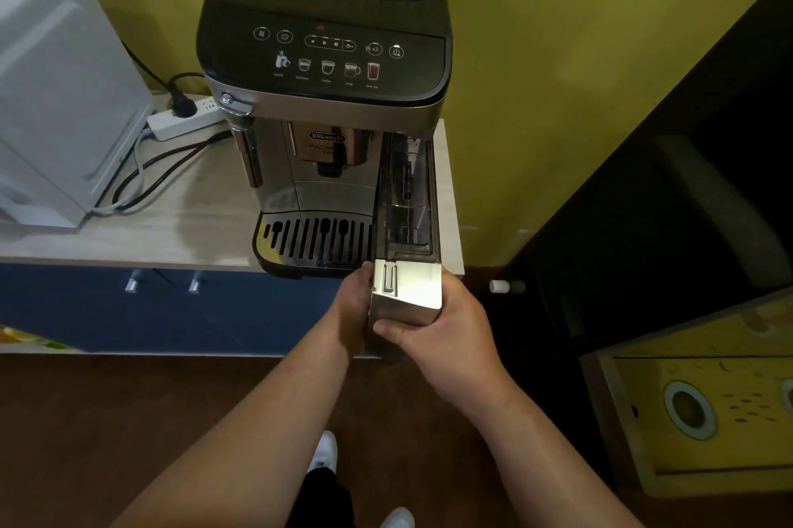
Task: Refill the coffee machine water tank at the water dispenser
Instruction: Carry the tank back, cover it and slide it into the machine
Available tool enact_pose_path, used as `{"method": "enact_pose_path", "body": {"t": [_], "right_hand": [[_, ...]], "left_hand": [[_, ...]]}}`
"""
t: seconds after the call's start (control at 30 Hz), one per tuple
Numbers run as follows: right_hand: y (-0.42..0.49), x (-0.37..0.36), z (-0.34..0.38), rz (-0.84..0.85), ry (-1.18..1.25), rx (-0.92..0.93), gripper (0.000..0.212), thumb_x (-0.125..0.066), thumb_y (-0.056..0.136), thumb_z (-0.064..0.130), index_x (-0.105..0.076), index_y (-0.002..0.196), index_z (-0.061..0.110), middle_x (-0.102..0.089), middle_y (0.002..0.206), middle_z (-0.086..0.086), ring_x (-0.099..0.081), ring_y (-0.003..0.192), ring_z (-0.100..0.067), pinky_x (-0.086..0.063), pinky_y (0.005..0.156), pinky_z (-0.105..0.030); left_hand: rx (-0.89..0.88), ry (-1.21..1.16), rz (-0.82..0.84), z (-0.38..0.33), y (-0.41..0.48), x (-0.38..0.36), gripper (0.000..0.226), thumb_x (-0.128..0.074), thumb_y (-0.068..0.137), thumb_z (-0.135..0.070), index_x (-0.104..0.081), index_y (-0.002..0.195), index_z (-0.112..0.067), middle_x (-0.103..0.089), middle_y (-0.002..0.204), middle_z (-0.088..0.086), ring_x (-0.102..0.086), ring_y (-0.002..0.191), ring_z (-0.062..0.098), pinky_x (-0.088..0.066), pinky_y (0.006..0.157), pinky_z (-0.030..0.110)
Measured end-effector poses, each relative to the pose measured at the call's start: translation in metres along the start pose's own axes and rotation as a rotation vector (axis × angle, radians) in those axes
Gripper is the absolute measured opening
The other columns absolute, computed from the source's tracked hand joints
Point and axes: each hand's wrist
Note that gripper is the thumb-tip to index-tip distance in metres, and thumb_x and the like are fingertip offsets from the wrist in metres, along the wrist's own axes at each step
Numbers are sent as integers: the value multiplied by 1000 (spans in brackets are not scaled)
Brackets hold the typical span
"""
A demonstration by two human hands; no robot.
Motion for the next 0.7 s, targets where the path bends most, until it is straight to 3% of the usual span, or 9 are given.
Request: {"method": "enact_pose_path", "body": {"t": [0.1, 0.2, 0.53, 0.7], "right_hand": [[0, 1, 2, -2, 2, 11, 85, -89, 67, 15, -48, 141, 26, -60, 104, 29, -54, 100, 18, -46, 76, -1], [1, 5, 3, 3, 2, 15, 81, -88, 68, 12, -51, 138, 25, -60, 100, 30, -52, 96, 26, -45, 74, 0], [4, 2, 3, 16, 11, 6, 78, -88, 68, 10, -52, 135, 24, -59, 98, 29, -49, 90, 31, -44, 70, 1], [6, -4, 2, 22, 6, -7, 89, -89, 67, 14, -45, 143, 22, -62, 108, 26, -53, 99, 24, -49, 83, -7]], "left_hand": [[-26, 64, 11, -2, -3, -3, 58, -31, 107, -27, -73, 70, -14, -74, 69, 5, -71, 63, 17, -47, 67, 34], [-53, 179, -13, -4, -5, -8, 45, -31, 108, -20, -65, 79, -11, -73, 60, 2, -69, 50, 11, -46, 61, 29], [4, 137, -36, -9, -6, -6, 44, -31, 108, -25, -65, 84, -11, -73, 60, 1, -67, 68, 21, -47, 64, 33], [25, 56, -11, -10, -3, -2, 60, -33, 106, -29, -76, 66, -14, -74, 64, 3, -66, 75, 23, -48, 71, 35]]}}
Point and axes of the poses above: each hand's wrist, its own y-axis towards the middle knuckle, its own x-axis out of the back of the hand, z = x × y
